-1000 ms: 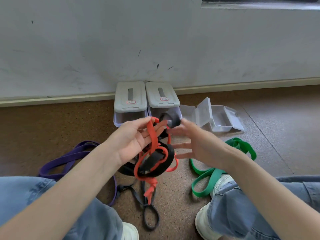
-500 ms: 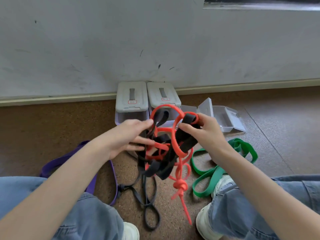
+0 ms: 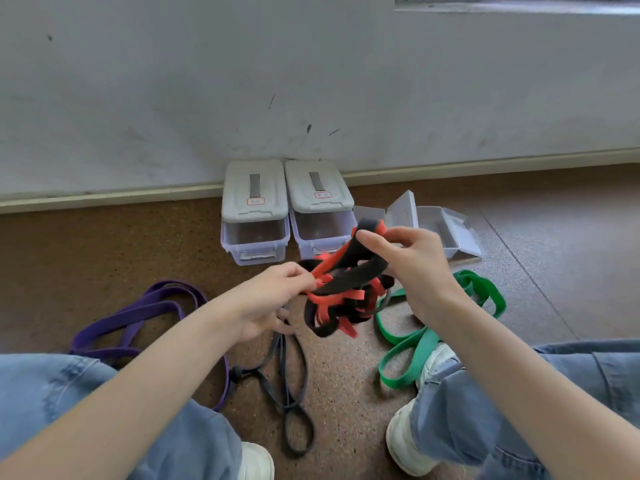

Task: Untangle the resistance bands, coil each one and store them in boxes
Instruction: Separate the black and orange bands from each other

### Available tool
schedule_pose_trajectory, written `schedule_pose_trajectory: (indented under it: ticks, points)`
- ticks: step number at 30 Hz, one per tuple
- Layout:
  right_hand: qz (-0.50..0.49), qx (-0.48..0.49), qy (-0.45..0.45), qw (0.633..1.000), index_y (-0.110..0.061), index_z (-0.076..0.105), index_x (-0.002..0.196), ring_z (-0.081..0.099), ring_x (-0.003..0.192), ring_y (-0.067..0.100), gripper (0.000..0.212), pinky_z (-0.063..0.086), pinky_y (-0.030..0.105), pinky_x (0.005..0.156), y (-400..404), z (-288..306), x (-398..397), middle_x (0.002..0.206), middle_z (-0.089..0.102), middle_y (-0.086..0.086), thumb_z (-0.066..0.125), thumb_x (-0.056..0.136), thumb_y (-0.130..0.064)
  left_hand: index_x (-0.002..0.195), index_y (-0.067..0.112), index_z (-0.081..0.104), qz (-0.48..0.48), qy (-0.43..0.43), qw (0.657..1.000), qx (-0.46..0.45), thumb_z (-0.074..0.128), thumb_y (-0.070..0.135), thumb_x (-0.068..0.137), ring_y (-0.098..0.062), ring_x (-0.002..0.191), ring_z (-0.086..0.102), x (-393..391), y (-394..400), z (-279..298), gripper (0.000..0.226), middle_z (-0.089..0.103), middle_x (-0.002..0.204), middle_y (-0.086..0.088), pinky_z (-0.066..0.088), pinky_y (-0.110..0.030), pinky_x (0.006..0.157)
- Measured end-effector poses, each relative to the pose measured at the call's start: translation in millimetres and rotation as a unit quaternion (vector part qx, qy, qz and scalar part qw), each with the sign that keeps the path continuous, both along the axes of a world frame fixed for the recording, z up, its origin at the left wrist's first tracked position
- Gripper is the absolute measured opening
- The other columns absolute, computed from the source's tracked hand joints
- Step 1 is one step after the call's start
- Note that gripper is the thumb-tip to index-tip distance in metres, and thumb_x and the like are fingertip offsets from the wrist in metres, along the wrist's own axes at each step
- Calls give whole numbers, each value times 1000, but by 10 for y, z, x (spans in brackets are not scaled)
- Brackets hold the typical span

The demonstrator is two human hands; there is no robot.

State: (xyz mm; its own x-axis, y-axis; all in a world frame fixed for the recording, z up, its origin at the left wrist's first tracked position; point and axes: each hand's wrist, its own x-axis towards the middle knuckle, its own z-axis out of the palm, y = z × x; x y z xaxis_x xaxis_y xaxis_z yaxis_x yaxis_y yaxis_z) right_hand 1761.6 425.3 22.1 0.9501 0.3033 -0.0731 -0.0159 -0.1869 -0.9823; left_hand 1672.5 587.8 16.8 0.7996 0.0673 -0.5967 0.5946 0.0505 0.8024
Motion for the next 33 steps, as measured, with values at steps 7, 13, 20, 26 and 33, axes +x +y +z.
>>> schedule_pose_trajectory:
  ticks: [7,13,20,26,33]
  points:
    - [145,-196,70,967,-9,58,102,66,90,17,42,57,30,75,-74,53,51,103,65,6,68,78,-43,93,9,52,133,-117,984,-8,44,-1,92,-22,77,72,83,96,83,12,68,97,-16,58,-27,64]
    - [344,-204,-55,915,-22,45,129,62,88,3,68,50,23,77,-18,80,-67,112,57,-12,77,71,-38,88,14,53,80,-187,979,24,42,0,91,-17,73,69,61,68,158,18,68,86,-12,54,-22,57]
    - [174,-292,-278,899,-14,53,91,61,70,16,16,52,30,61,-20,48,-42,79,62,-2,65,81,-15,96,10,52,50,-200,976,77,49,20,95,-23,61,71,91,212,239,11,74,74,-11,48,-18,41]
    - [150,4,28,988,-4,57,86,70,64,16,2,50,19,48,-75,242,93,68,70,5,56,87,-5,113,9,49,119,-106,975,155,55,23,93,-20,77,68,99,383,-25,25,66,95,-10,56,-23,53]
    - [124,232,132,956,-9,53,82,62,56,11,10,49,18,49,-82,354,85,62,65,0,51,91,-6,105,30,53,-108,-205,963,139,72,27,79,18,99,53,27,-83,-160,33,59,112,18,39,1,80]
